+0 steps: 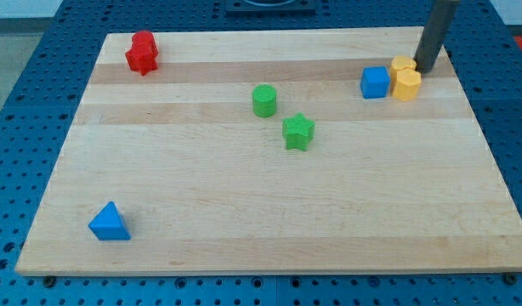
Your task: Move the blue cube towards the green star
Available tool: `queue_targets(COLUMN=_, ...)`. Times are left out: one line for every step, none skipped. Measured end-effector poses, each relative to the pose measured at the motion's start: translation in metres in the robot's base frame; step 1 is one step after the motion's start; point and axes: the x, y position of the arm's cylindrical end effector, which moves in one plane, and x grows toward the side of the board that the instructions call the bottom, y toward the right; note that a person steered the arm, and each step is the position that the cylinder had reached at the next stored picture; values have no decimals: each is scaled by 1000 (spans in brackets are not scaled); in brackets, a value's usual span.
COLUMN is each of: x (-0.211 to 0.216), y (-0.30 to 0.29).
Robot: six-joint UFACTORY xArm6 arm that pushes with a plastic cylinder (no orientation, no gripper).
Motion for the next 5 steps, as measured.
queue_targets(x=-11, y=-2)
queue_targets(x=-26, y=-10)
queue_targets(x=-26, y=-35)
queue_targets(x=-25, y=-59)
queue_targets(x=-5, y=-59)
